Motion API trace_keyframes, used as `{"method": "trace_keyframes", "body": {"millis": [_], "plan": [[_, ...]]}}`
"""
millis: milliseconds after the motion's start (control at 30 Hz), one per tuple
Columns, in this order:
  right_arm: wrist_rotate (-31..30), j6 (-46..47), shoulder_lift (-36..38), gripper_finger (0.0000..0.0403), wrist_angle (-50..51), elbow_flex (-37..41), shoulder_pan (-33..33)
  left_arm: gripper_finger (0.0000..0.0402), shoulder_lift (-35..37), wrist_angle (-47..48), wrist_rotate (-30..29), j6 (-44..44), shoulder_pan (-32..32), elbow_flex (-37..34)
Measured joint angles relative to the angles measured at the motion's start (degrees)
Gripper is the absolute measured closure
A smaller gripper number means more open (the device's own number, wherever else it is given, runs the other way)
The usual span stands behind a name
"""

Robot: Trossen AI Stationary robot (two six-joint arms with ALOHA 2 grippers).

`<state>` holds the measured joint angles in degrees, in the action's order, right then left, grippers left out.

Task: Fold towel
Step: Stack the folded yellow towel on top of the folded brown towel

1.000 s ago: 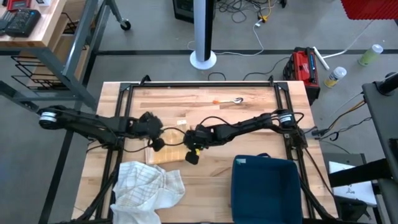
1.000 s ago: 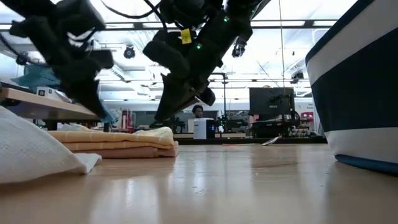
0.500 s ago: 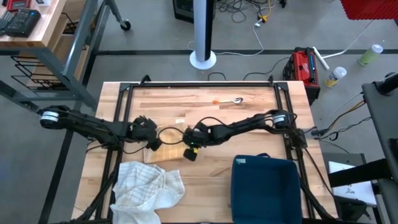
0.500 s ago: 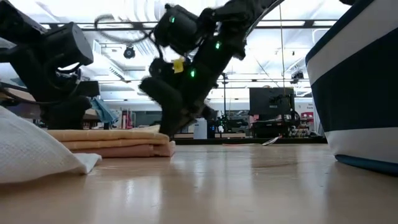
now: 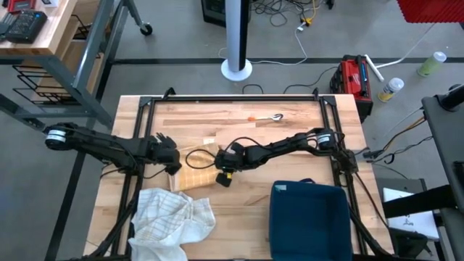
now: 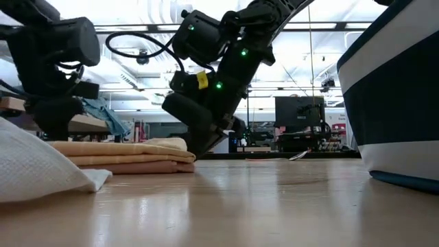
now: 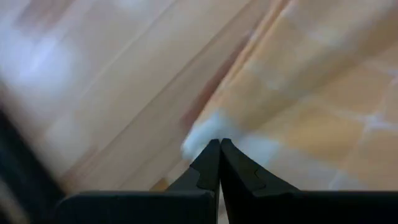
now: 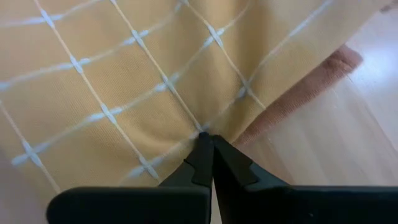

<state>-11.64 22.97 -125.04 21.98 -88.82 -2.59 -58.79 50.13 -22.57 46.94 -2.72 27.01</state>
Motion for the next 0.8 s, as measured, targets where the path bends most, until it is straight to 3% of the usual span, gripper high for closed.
{"method": "trace_keyframes", "body": {"millis": [267, 600, 800], "plan": [[-0.44, 0.41, 1.62, 0.0403, 0.90, -0.19, -0.11, 0.0401, 0.51, 2.61, 1.28, 1.70, -4.70, 4.60], [-3.50, -2.50, 1.62, 0.0403, -2.90, -1.79, 0.49, 0.0401, -2.50, -13.58, 12.42, 5.54, -14.88, 2.31], [-3.42, -3.01, 0.42, 0.0403, -5.04, -1.81, 0.74, 0.0401, -6.79, -15.20, 19.46, 12.89, -20.00, -0.67]]}}
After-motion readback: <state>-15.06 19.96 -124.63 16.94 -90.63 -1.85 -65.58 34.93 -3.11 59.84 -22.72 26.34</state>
